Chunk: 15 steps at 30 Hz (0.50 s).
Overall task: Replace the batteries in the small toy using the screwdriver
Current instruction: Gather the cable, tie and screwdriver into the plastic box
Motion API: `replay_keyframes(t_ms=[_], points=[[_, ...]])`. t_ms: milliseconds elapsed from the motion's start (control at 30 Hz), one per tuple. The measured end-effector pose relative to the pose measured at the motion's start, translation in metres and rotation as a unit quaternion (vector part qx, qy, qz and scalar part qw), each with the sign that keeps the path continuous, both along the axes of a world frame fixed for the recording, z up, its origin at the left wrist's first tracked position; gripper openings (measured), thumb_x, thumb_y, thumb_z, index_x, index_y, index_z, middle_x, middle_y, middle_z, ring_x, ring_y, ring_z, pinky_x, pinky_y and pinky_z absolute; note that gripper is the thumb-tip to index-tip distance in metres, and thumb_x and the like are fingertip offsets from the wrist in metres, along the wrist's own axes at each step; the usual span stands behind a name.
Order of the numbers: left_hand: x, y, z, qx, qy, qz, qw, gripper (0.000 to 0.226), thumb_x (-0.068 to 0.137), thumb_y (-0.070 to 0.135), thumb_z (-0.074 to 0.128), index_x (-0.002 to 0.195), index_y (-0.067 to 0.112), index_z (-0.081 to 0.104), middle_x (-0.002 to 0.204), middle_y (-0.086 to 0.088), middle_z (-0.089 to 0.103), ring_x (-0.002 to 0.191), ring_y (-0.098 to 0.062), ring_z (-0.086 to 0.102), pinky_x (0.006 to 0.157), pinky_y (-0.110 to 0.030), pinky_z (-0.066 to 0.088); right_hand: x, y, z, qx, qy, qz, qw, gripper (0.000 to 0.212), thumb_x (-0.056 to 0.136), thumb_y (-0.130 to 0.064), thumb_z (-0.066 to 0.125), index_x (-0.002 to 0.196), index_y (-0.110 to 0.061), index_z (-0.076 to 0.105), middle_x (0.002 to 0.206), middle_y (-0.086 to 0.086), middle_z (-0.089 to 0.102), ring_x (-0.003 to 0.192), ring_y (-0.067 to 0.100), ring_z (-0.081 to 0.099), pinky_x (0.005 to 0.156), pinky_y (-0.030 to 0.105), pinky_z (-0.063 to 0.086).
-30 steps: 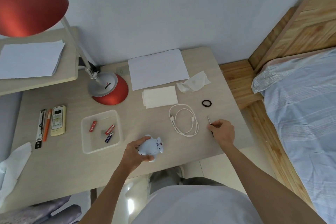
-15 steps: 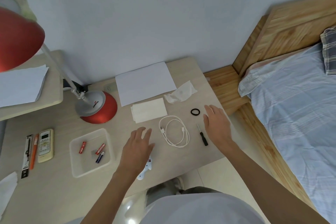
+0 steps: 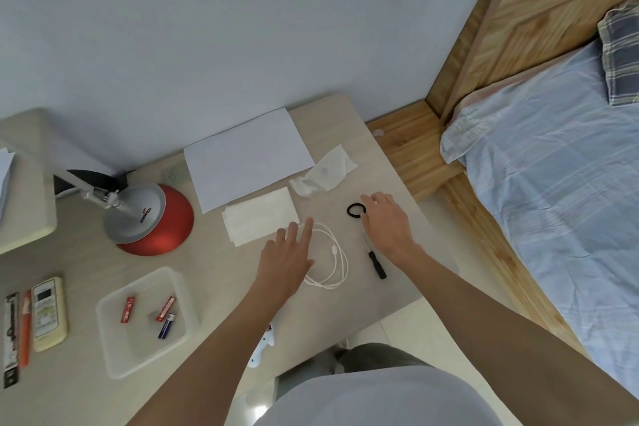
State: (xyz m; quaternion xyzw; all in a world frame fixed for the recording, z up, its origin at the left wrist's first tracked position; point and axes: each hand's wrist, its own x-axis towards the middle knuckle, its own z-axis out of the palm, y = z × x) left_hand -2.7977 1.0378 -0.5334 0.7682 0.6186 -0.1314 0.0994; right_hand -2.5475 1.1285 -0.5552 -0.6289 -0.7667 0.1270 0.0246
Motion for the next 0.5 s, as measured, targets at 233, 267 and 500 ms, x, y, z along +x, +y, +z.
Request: replay_keyframes(t_ms=[233,267,500], points=[[0.006,-0.002,-0.02,-0.08,-0.046,0.047,0.995,0.108,0.093,0.021,0.08,0.17,0.025,0.004,0.155,-0.012,0.036,0.128,-0.033,0.049,0.072,-0.039,0.063,0.001,0.005,-0.017,-0.032,0.006,0.004,0.999,0.026,0.104,-0.026,0.055,0.128,-0.017,0.06,0.113,0.004,0.056,0.102,0.023,0.055,0.073,0.038,0.054],[0.006,-0.004,-0.022,-0.087,-0.056,0.057,0.993,0.113,0.088,0.011,0.082,0.169,0.026,0.004,0.152,-0.011,0.036,0.124,-0.033,0.049,0.069,-0.039,0.064,0.001,0.006,-0.019,-0.033,0.007,0.004,0.999,0.023,0.104,-0.025,0.055,0.125,-0.016,0.06,0.112,0.004,0.056,0.101,0.023,0.054,0.072,0.038,0.054],[0.003,-0.007,-0.026,-0.08,-0.108,0.093,0.987,0.103,0.086,-0.005,0.067,0.168,0.029,0.016,0.137,-0.011,0.038,0.105,-0.029,0.047,0.073,-0.038,0.061,0.0,0.008,-0.025,-0.046,-0.001,0.008,0.999,0.016,0.097,-0.012,0.067,0.111,-0.016,0.06,0.105,0.003,0.055,0.092,0.021,0.056,0.065,0.032,0.047]])
